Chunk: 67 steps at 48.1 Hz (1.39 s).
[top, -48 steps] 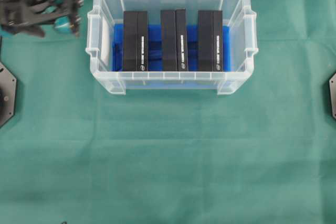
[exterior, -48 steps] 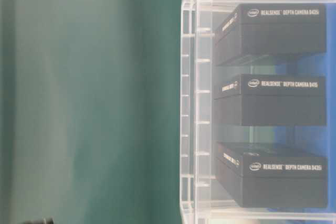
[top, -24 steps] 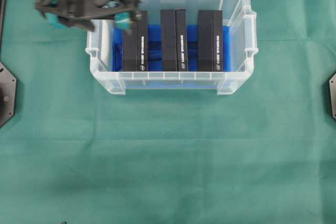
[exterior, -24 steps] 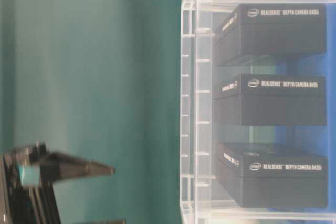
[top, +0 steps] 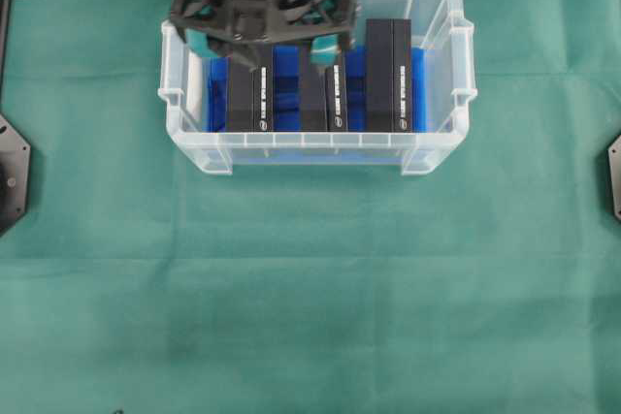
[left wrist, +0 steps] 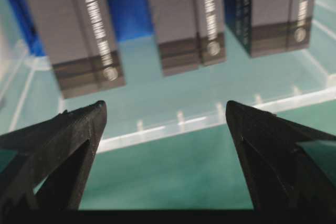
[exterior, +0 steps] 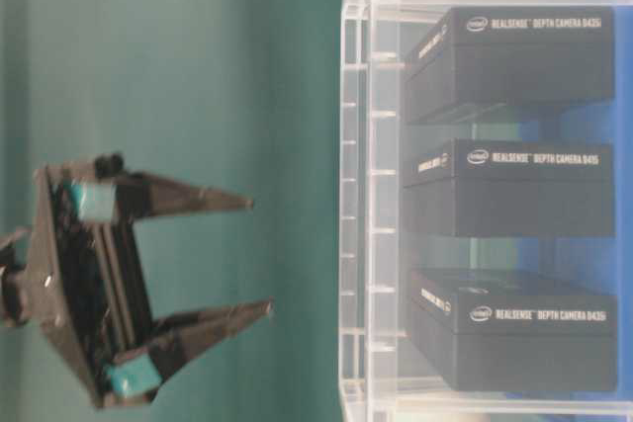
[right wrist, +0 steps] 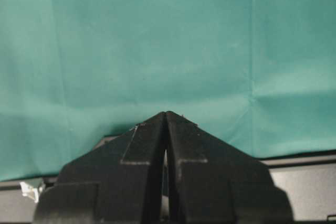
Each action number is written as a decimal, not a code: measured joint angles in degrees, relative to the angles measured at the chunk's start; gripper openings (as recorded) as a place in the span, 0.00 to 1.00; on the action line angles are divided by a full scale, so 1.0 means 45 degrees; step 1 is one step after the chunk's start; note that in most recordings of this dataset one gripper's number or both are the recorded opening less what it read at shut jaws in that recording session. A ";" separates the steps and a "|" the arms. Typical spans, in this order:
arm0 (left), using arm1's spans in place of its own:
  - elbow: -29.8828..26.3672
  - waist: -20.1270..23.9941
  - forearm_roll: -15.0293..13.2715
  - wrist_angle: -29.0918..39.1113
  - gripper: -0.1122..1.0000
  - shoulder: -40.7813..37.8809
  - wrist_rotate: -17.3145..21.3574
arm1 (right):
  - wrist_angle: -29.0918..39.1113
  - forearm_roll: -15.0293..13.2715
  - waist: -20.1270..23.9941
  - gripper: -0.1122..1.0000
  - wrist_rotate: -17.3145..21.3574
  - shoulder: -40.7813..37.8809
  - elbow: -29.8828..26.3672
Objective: Take the box out of the case with the left arm.
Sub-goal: 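Move the open left gripper over the middle black RealSense box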
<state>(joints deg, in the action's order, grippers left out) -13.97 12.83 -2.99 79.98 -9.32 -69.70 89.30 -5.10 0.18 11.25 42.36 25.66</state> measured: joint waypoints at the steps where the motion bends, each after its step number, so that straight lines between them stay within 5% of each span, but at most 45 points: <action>1: -0.0117 0.0020 0.0020 0.0000 0.98 -0.0098 0.0000 | 0.0000 0.0000 0.0000 0.10 -0.0020 -0.0020 -0.0020; 26: -0.1387 -0.0020 -0.0195 0.0000 0.98 -0.1660 0.0078 | 0.0000 0.0000 0.0000 0.10 0.0000 -0.0020 -0.0020; 67: -0.1230 0.0078 -0.0156 -0.0273 0.98 -0.1816 0.0469 | 0.0000 0.0000 0.0000 0.10 0.0000 -0.0020 -0.0020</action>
<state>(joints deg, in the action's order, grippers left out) -19.51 13.18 -3.69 78.75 -17.49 -67.59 89.30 -5.10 0.18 11.25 42.28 25.58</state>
